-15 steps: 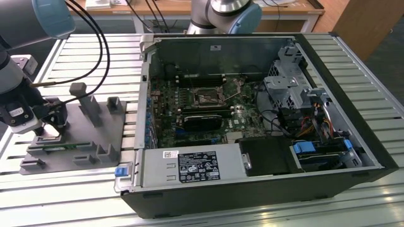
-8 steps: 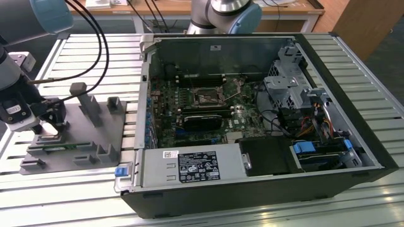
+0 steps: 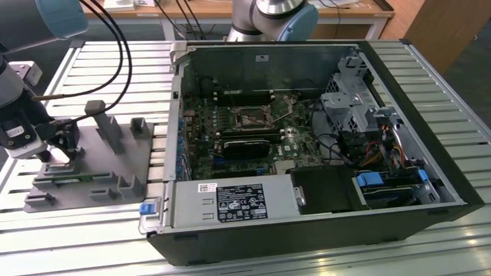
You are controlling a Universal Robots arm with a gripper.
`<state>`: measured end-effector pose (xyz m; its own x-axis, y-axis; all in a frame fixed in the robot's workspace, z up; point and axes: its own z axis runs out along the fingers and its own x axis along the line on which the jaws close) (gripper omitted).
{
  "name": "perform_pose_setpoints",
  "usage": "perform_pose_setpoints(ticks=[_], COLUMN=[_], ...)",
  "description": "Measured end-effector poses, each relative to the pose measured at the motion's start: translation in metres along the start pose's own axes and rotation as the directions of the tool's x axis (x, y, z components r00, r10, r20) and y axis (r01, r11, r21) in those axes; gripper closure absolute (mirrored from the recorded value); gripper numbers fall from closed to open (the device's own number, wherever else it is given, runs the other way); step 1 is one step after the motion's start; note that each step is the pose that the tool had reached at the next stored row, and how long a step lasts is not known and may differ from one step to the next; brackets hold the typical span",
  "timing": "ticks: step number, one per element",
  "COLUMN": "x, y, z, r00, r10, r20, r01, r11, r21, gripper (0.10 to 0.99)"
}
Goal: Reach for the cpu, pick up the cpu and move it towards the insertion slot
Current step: 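Pick up the cpu and move it towards the insertion slot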
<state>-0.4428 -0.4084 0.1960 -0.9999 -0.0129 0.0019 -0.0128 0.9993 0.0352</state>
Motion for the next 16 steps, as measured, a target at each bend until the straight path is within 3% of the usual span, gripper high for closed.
perform_pose_setpoints(ticks=[16], x=[0.0001], y=[0.0004], z=[-0.0107], r00=[1.0], r10=[0.0], r20=[0.0001], r01=[0.0], r11=[1.0], r21=[0.0], gripper=[0.553])
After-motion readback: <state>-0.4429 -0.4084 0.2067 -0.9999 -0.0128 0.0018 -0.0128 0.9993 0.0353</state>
